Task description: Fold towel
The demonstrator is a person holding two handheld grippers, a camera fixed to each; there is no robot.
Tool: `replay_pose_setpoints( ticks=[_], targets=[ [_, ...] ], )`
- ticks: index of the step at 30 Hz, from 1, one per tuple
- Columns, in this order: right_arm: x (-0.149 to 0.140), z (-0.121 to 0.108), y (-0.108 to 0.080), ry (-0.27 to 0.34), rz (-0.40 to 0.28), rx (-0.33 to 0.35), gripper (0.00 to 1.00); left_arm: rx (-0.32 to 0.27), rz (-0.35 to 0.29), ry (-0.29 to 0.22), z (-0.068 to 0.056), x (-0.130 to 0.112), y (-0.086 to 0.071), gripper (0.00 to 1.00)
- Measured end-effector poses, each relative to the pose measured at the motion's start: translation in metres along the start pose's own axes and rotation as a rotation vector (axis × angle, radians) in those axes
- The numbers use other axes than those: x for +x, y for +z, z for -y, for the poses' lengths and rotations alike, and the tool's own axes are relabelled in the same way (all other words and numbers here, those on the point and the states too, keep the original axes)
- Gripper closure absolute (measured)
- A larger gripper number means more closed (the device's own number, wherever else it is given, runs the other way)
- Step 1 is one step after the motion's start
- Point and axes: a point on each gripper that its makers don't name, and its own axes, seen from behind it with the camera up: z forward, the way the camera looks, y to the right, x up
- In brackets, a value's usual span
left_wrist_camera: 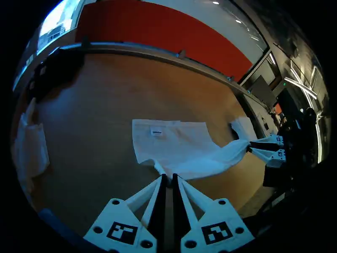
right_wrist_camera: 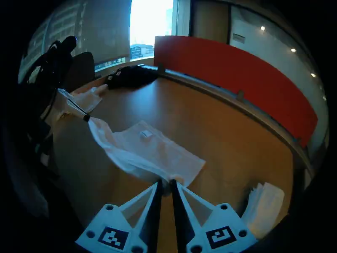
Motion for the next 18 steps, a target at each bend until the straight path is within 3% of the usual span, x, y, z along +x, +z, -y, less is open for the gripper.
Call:
replay_pose_setpoints(
  ticks=[8, 18],
  targets=[
    [0.001, -0.016, 0.016, -0.019, 0.022, -0.014, 0.83, 0.006, -0.013, -0.016, 0.007, 0.019, 0.018, 0.90],
    [0.003, -0.033, 0.041, -0.001, 0.034, -0.022, 0.83, 0.029, -0.030, -0.013, 0.020, 0.044, 0.042, 0.90]
  ],
)
